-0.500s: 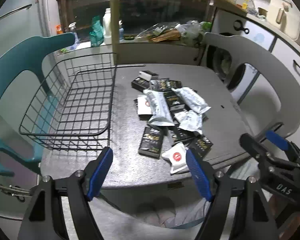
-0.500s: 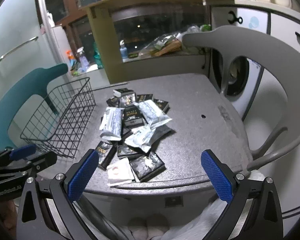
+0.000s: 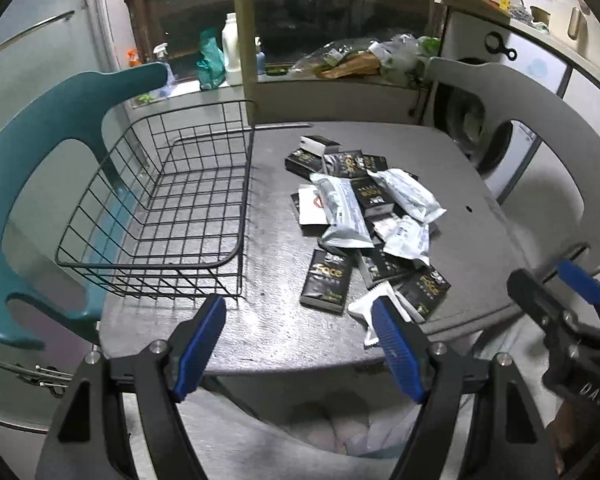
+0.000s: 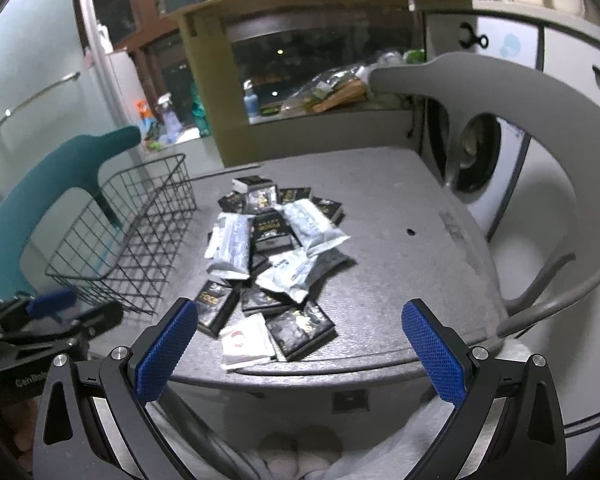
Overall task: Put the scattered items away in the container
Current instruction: 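Move both tools toward the pile of packs on the table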
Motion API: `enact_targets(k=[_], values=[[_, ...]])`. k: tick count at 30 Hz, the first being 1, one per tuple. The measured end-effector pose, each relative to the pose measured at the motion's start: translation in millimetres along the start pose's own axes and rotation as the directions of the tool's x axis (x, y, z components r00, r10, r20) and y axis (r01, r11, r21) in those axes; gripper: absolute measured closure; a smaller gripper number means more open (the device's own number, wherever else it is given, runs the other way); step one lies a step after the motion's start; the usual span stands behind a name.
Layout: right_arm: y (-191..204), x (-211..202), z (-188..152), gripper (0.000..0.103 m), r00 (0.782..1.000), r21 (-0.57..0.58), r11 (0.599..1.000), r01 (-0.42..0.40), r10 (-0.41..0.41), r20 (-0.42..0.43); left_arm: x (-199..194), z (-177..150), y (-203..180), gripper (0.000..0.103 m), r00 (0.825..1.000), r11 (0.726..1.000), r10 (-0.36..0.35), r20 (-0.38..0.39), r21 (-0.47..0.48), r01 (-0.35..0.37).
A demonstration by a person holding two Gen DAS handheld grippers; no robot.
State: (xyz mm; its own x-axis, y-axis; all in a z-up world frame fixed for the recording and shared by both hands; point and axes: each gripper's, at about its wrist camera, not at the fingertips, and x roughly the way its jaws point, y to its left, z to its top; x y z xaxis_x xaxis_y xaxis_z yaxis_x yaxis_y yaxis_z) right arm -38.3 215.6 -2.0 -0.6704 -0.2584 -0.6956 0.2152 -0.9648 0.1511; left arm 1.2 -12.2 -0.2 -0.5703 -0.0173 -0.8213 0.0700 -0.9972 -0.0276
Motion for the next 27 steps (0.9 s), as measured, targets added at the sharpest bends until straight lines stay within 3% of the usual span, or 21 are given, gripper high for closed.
enact_targets(k=[4, 14, 18, 27], values=[[1.6, 0.0, 0.1, 0.0, 1.0, -0.028, 1.0, 0.006, -0.006, 0.008, -1.8, 1.6, 4.7, 0.025, 0.995, 0.995, -0.095, 0.005, -0.035, 0.095], [0.4, -1.8, -0.3, 0.0, 0.999, -0.01, 0.999, -0.04, 0.04, 0.013, 2.8, 1.9, 0.0, 0.025, 0.999, 0.999, -0.036, -0.01, -0.02, 0.036], [0.2, -1.3, -0.1, 0.0, 0.999, -0.002, 0.999, -0.042, 0.042, 0.014, 6.0, 1.6, 4.6, 0.025, 0.998, 0.997, -0.066, -0.018, -0.045, 0.065], [2.9, -1.4, -1.7, 0.0, 0.998, -0.019, 0.998, -0.065, 0.065, 0.015, 7.2, 0.1, 4.2, 0.025, 0.998, 0.998, -0.052, -0.023, -0.03, 0.052]])
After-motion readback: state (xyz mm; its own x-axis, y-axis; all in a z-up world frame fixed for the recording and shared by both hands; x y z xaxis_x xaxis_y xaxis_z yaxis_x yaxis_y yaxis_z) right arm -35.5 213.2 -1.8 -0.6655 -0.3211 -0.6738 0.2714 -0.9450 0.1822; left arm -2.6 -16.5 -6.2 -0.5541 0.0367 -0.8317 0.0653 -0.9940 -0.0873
